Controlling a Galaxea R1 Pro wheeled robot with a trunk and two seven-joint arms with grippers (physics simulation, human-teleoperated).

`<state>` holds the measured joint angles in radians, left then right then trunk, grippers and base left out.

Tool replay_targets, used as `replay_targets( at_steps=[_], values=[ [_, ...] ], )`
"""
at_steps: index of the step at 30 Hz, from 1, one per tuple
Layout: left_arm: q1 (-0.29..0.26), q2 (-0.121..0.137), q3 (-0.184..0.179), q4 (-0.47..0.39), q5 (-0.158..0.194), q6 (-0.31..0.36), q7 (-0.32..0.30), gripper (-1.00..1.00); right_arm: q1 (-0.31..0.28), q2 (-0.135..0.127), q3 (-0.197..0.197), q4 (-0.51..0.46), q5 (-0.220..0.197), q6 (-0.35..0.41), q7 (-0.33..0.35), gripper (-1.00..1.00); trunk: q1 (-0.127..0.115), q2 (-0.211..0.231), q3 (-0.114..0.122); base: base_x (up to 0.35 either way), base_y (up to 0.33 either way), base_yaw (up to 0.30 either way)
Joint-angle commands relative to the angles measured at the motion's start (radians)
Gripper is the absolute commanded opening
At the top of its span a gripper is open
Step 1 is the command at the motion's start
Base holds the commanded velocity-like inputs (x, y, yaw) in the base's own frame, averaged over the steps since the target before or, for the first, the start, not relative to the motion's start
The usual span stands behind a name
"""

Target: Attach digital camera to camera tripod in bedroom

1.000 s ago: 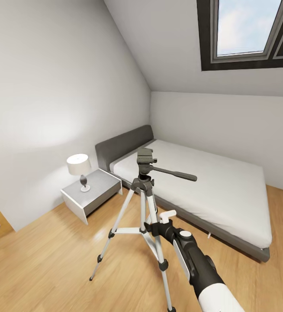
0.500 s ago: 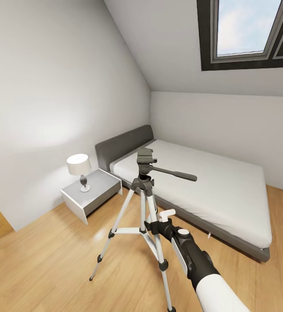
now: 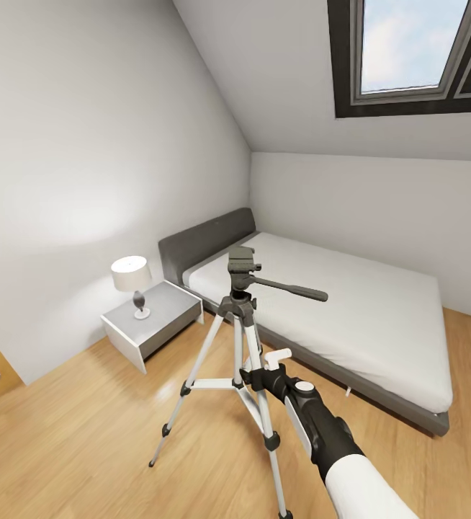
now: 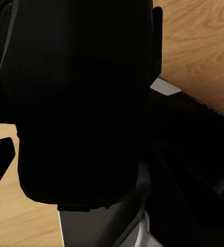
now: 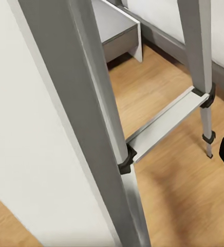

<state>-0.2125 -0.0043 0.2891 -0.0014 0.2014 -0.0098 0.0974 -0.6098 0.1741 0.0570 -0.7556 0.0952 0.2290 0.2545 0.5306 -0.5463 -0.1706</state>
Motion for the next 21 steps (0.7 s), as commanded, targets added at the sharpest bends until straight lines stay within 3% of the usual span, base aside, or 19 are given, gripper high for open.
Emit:
replay_targets(
  at_steps=[1, 15, 21],
  values=[
    [0.0, 0.0, -0.002, 0.0, 0.01, -0.001, 0.002, -1.0, -0.001, 0.0, -0.002, 0.0, 0.01, 0.005, 0.004, -1.0, 0.0, -0.002, -0.002, 0.0, 0.0, 0.0],
    [-0.001, 0.0, -0.002, 0.0, 0.009, -0.001, 0.001, -1.0, -0.029, 0.0, -0.001, 0.04, 0.016, -0.001, 0.004, -1.0, 0.0, -0.002, -0.002, 0.0, 0.0, 0.0],
    [-0.001, 0.0, -0.002, -0.001, 0.008, -0.001, 0.002, -1.0, -0.03, 0.0, -0.001, 0.038, 0.018, -0.045, 0.004, -1.0, 0.0, -0.002, -0.002, 0.0, 0.0, 0.0]
  ],
)
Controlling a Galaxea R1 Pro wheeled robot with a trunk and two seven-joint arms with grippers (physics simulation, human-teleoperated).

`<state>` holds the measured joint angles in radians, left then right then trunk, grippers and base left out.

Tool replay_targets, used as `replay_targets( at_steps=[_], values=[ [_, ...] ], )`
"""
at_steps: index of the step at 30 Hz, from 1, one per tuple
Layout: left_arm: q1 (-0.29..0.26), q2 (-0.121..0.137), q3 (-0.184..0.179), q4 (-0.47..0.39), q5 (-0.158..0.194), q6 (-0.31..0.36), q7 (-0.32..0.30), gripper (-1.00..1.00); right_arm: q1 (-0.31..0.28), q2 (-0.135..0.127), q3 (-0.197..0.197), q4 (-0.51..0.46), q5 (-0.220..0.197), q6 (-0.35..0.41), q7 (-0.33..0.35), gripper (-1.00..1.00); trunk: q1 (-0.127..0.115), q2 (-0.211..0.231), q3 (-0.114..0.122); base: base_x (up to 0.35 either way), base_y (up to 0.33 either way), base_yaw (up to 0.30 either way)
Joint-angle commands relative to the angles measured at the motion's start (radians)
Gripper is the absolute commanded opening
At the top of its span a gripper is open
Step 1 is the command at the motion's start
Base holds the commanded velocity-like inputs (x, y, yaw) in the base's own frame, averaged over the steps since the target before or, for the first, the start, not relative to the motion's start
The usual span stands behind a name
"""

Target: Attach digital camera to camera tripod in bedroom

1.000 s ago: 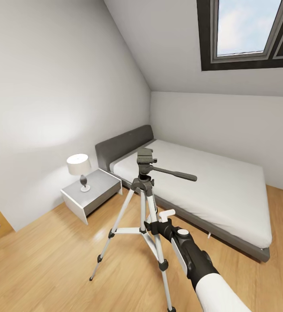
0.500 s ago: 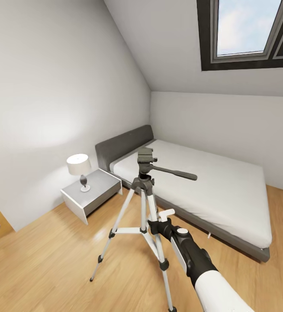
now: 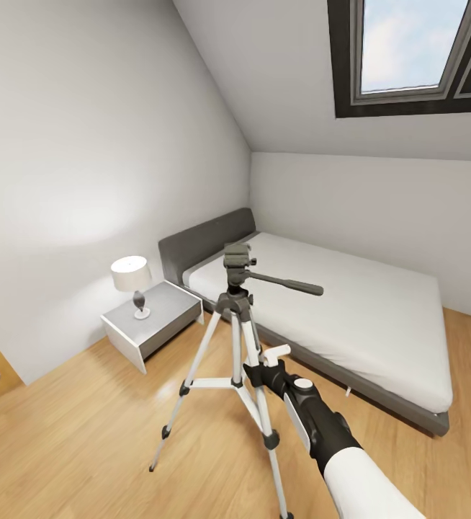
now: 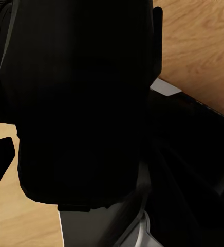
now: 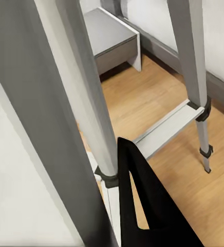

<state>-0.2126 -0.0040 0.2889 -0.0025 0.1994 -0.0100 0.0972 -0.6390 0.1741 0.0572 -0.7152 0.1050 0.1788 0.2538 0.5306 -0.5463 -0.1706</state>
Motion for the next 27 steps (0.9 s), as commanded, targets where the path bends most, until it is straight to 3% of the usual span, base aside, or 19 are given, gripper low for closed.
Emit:
replay_targets(
  at_steps=[1, 5, 9, 13, 15, 16, 17, 18, 21, 22, 25, 26, 27],
  values=[
    [0.0, 0.001, -0.002, -0.002, 0.009, -0.001, 0.002, -1.0, -0.001, 0.0, -0.002, -0.002, 0.009, -0.004, 0.004, -1.0, 0.0, -0.002, -0.002, 0.0, 0.0, 0.0],
    [0.0, 0.005, -0.004, -0.014, 0.007, -0.001, 0.003, -1.0, -0.001, 0.0, -0.003, -0.003, 0.011, -0.015, 0.0, -1.0, 0.0, -0.002, -0.002, 0.0, 0.0, 0.0],
    [0.0, 0.039, -0.001, -0.082, 0.007, 0.011, 0.007, -1.0, -0.001, 0.0, 0.0, -0.003, 0.013, -0.019, -0.024, -1.0, 0.0, -0.002, -0.002, 0.0, 0.0, 0.0],
    [0.0, 0.077, 0.0, -0.292, 0.008, 0.107, 0.007, -1.0, -0.001, 0.0, 0.005, -0.002, 0.02, -0.02, -0.057, -1.0, 0.0, -0.002, -0.002, 0.0, 0.0, 0.0],
    [0.0, 0.087, 0.001, -0.382, 0.008, 0.186, 0.006, -1.0, -0.001, 0.0, 0.007, -0.001, 0.021, -0.021, -0.065, -1.0, 0.0, -0.002, -0.002, 0.0, 0.0, 0.0],
    [0.0, 0.094, 0.001, -0.485, 0.009, 0.284, 0.006, -1.0, -0.001, 0.0, 0.008, -0.003, 0.02, -0.022, -0.068, -1.0, 0.0, -0.002, -0.002, 0.0, 0.0, 0.0],
    [0.0, 0.096, 0.001, -0.544, 0.009, 0.338, 0.007, -1.0, -0.001, 0.0, 0.008, -0.003, 0.02, -0.023, -0.069, -1.0, 0.0, -0.002, -0.002, 0.0, 0.0, 0.0],
    [0.001, 0.099, 0.001, -0.669, 0.009, 0.445, 0.009, -1.0, -0.001, 0.0, 0.008, -0.004, 0.02, -0.023, -0.071, -1.0, 0.0, -0.002, -0.002, 0.0, 0.0, 0.0],
    [0.0, 0.103, 0.001, -0.87, 0.01, 0.597, 0.011, -1.0, -0.001, 0.0, 0.008, -0.005, 0.02, -0.023, -0.076, -1.0, 0.0, -0.002, -0.002, 0.0, 0.0, 0.0],
    [0.0, 0.104, 0.001, -1.0, 0.01, 0.689, 0.011, -1.0, -0.001, 0.0, 0.007, -0.005, 0.02, -0.024, -0.078, -1.0, 0.0, -0.002, -0.002, 0.0, 0.0, 0.0],
    [-0.002, 0.104, 0.001, -1.171, 0.009, 0.811, 0.011, -1.0, -0.001, 0.0, 0.007, -0.005, 0.021, -0.027, -0.079, -1.0, 0.0, -0.002, -0.002, 0.0, 0.0, 0.0],
    [-0.005, 0.104, 0.002, -1.255, 0.009, 0.887, 0.012, -1.0, -0.001, 0.0, 0.007, -0.006, 0.021, -0.03, -0.08, -1.0, 0.0, -0.002, -0.002, 0.0, 0.0, 0.0],
    [-0.009, 0.104, 0.001, -1.285, 0.01, 0.919, 0.012, -1.0, -0.001, 0.0, 0.007, -0.006, 0.021, -0.031, -0.08, -1.0, 0.0, -0.002, -0.002, 0.0, 0.0, 0.0]
  ],
)
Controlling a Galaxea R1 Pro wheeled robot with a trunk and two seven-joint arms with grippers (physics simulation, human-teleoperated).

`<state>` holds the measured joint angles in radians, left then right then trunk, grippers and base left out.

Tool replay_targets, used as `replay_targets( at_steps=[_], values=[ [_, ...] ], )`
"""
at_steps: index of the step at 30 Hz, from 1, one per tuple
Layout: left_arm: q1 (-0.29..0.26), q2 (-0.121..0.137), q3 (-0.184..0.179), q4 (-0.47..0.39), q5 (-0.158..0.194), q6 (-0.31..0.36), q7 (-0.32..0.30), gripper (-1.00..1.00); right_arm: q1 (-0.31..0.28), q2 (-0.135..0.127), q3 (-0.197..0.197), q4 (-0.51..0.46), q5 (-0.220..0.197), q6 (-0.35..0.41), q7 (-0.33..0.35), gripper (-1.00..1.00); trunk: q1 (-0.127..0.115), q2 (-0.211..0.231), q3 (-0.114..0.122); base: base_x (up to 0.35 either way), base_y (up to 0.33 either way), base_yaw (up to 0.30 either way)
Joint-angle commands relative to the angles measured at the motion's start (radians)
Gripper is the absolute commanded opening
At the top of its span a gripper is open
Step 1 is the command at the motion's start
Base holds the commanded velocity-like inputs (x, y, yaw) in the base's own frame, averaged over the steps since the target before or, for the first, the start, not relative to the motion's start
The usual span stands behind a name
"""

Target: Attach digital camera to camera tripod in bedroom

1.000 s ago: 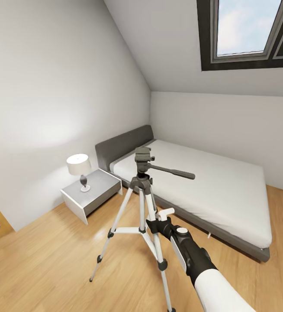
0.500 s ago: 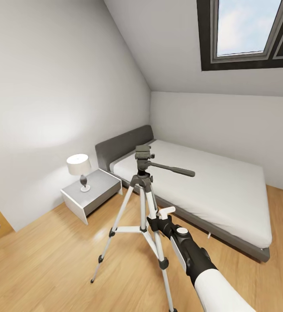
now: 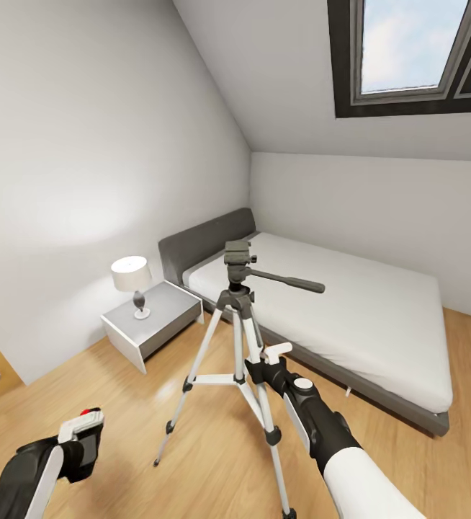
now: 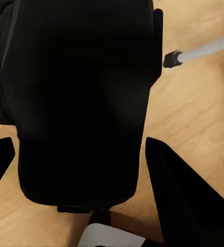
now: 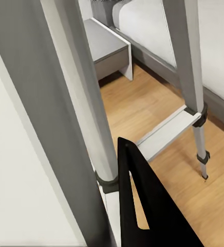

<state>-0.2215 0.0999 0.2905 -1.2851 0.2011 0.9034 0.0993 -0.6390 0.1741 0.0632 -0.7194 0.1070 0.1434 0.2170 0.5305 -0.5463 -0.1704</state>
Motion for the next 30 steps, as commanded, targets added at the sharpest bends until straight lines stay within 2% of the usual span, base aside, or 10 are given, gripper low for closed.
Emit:
replay_targets(
  at_steps=[1, 3, 7, 8, 9, 17, 18, 23, 25, 30],
  values=[
    [-0.009, 0.0, 0.0, -0.027, 0.008, 0.034, 0.01, -1.0, -0.001, 0.0, 0.001, -0.001, 0.019, 0.003, -0.042, -1.0, 0.0, -0.002, -0.002, 0.0, 0.0, 0.0],
    [-0.049, 0.0, 0.0, -0.062, 0.01, 0.072, 0.01, -1.0, -0.001, 0.0, 0.001, -0.002, 0.019, 0.001, -0.041, -1.0, 0.0, -0.002, -0.002, 0.0, 0.0, 0.0],
    [-0.211, -0.001, -0.001, -0.078, 0.016, 0.118, 0.012, -1.0, -0.001, 0.0, 0.001, -0.001, 0.018, -0.001, -0.037, -1.0, 0.0, -0.002, -0.002, 0.0, 0.0, 0.0],
    [-0.292, -0.001, -0.002, -0.053, 0.017, 0.127, 0.012, -1.0, -0.001, 0.0, 0.001, 0.0, 0.018, -0.002, -0.036, -1.0, 0.0, -0.002, -0.002, 0.0, 0.0, 0.0],
    [-0.507, 0.002, -0.003, 0.046, 0.018, 0.138, 0.014, -1.0, -0.001, 0.0, 0.001, 0.006, 0.017, -0.002, -0.036, -1.0, 0.0, -0.002, -0.002, 0.0, 0.0, 0.0],
    [-0.96, -0.005, -0.002, 0.413, 0.018, 0.143, 0.017, -1.0, -0.001, 0.0, 0.001, 0.013, 0.016, -0.002, -0.033, -1.0, 0.0, -0.002, -0.002, 0.0, 0.0, 0.0],
    [-1.063, -0.012, -0.001, 0.507, 0.018, 0.143, 0.017, -1.0, -0.001, 0.0, 0.001, 0.013, 0.015, -0.002, -0.033, -1.0, 0.0, -0.002, -0.002, 0.0, 0.0, 0.0],
    [-1.319, -0.039, -0.002, 0.746, 0.014, 0.141, 0.017, -1.0, -0.001, 0.0, 0.001, 0.014, 0.014, -0.001, -0.03, -1.0, 0.0, -0.002, -0.002, 0.0, 0.0, 0.0],
    [-1.398, -0.047, -0.001, 0.804, 0.014, 0.141, 0.017, -1.0, -0.001, 0.0, 0.001, 0.014, 0.014, -0.001, -0.029, -1.0, 0.0, -0.002, -0.002, 0.0, 0.0, 0.0],
    [-1.473, -0.09, -0.001, 0.814, 0.014, 0.142, 0.018, -1.0, -0.001, 0.0, 0.001, 0.014, 0.015, -0.001, -0.028, -1.0, 0.0, -0.002, -0.002, 0.0, 0.0, 0.0]
  ],
)
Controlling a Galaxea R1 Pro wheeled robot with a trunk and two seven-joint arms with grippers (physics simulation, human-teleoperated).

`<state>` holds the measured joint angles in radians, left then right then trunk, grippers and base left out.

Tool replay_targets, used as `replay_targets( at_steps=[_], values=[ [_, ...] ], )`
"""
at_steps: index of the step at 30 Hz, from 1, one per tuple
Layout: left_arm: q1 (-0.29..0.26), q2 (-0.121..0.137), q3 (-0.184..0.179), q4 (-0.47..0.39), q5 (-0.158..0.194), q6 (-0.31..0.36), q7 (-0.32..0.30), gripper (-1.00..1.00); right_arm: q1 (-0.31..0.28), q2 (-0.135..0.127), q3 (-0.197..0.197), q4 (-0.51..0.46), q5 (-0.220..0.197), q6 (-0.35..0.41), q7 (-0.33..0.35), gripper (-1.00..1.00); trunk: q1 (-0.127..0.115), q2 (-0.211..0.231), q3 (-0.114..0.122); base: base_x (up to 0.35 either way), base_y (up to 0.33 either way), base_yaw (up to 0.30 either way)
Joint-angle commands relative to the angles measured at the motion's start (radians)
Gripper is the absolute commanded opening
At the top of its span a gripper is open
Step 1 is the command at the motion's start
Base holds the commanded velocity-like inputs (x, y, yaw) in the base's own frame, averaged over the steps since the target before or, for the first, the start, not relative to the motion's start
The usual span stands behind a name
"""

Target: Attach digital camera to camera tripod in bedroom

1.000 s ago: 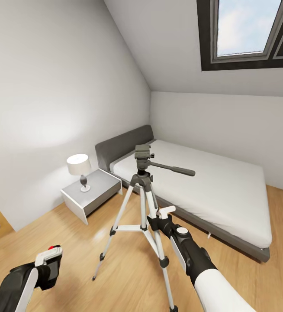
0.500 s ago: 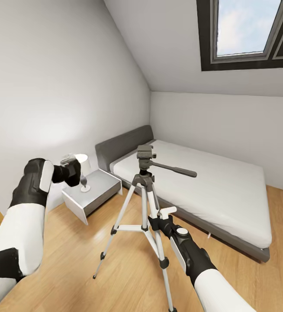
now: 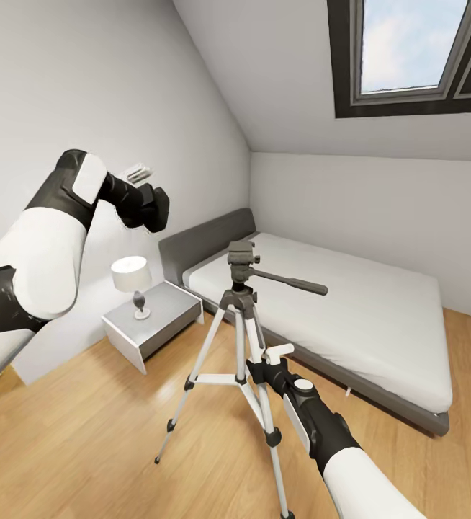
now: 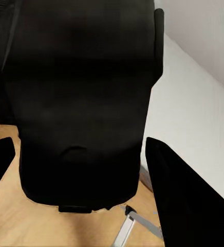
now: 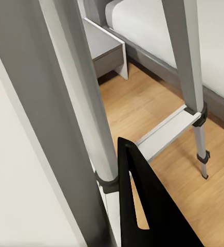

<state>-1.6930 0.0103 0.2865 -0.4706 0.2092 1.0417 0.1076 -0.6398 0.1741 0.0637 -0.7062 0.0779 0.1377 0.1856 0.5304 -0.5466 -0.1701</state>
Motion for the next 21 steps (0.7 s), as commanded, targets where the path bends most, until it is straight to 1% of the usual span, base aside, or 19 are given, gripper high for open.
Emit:
replay_targets(
  at_steps=[1, 2, 3, 8, 9, 11, 13, 14, 21],
  values=[
    [-0.007, -0.014, 0.003, -0.008, 0.006, 0.004, 0.01, -1.0, 0.0, 0.0, 0.001, 0.001, 0.044, 0.005, 0.003, -1.0, 0.001, -0.001, -0.002, 0.0, 0.0, 0.0],
    [-0.011, -0.028, 0.002, -0.015, 0.006, 0.004, 0.01, -1.0, 0.0, 0.0, 0.001, 0.001, 0.044, 0.005, 0.003, -1.0, 0.001, -0.001, -0.002, 0.0, 0.0, 0.0],
    [-0.017, -0.058, 0.001, -0.027, 0.006, 0.004, 0.011, -1.0, 0.0, 0.0, 0.001, 0.001, 0.044, 0.005, 0.003, -1.0, 0.001, -0.001, -0.002, 0.0, 0.0, 0.0],
    [-0.025, -0.13, -0.009, -0.045, 0.005, 0.004, 0.011, -1.0, 0.0, 0.0, 0.001, 0.001, 0.044, 0.005, 0.001, -1.0, 0.001, -0.001, -0.002, 0.0, 0.0, 0.0],
    [-0.027, -0.149, -0.017, -0.049, 0.005, 0.004, 0.01, -1.0, 0.0, 0.0, 0.001, 0.001, 0.044, 0.005, -0.001, -1.0, 0.001, -0.001, -0.002, 0.0, 0.0, 0.0],
    [-0.028, -0.161, -0.026, -0.051, 0.007, 0.004, 0.009, -1.0, 0.0, 0.0, 0.001, 0.001, 0.045, 0.005, -0.002, -1.0, 0.001, -0.001, -0.002, 0.0, 0.0, 0.0],
    [-0.028, -0.167, -0.036, -0.05, 0.008, 0.004, 0.008, -1.0, 0.0, 0.0, 0.001, 0.001, 0.045, 0.006, -0.003, -1.0, 0.001, -0.001, -0.002, 0.0, 0.0, 0.0],
    [-0.028, -0.169, -0.046, -0.049, 0.009, 0.004, 0.008, -1.0, 0.0, 0.0, 0.001, 0.001, 0.046, 0.006, -0.004, -1.0, 0.001, -0.001, -0.002, 0.0, 0.0, 0.0],
    [-0.029, -0.176, -0.073, -0.05, 0.007, 0.004, 0.008, -1.0, 0.0, 0.0, 0.001, 0.001, 0.046, 0.005, -0.006, -1.0, 0.001, -0.001, -0.002, 0.0, 0.0, 0.0]
  ],
)
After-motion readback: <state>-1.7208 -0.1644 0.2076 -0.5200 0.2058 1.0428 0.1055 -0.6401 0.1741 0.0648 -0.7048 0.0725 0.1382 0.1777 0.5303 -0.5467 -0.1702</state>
